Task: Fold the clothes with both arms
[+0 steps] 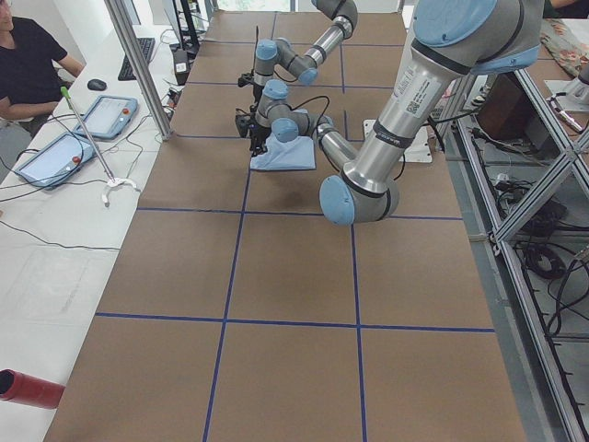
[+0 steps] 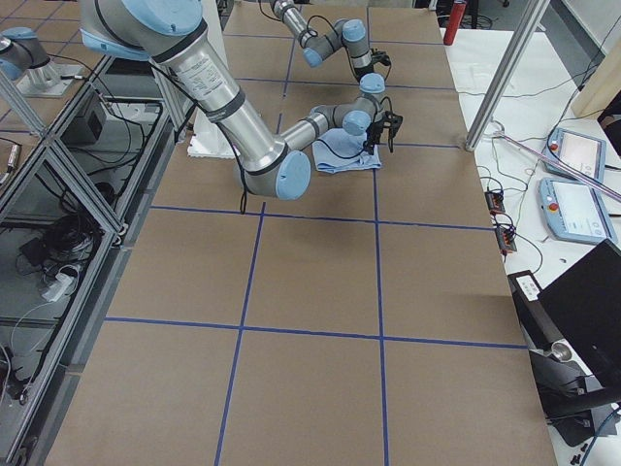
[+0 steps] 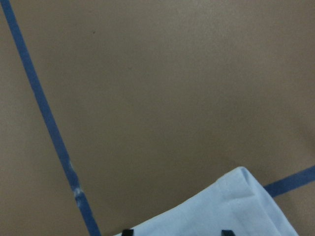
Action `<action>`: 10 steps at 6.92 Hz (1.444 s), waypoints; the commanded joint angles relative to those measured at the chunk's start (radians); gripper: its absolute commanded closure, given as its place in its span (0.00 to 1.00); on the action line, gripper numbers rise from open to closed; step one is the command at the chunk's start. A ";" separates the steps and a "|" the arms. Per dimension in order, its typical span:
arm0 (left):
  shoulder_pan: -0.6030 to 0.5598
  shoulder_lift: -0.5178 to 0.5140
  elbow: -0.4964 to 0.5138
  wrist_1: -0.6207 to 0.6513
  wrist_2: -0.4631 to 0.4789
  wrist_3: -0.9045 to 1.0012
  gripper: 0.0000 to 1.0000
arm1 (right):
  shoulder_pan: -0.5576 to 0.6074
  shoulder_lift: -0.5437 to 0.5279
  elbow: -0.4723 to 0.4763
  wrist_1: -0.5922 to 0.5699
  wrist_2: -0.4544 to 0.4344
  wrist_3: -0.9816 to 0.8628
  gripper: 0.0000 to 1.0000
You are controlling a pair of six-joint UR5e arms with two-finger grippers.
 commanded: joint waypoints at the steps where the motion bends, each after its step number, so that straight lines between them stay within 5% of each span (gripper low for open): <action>1: -0.059 -0.001 0.020 -0.012 -0.006 0.064 0.00 | 0.068 0.004 0.003 0.007 0.105 -0.020 0.00; 4: -0.124 0.028 -0.015 -0.005 -0.152 0.139 0.00 | 0.057 -0.004 0.082 -0.083 0.113 -0.177 0.00; 6: -0.124 0.034 -0.028 -0.005 -0.153 0.139 0.00 | -0.016 -0.001 0.176 -0.334 0.014 -0.369 0.00; 10: -0.123 0.034 -0.028 -0.016 -0.153 0.136 0.00 | -0.076 -0.014 0.173 -0.464 -0.097 -0.623 0.00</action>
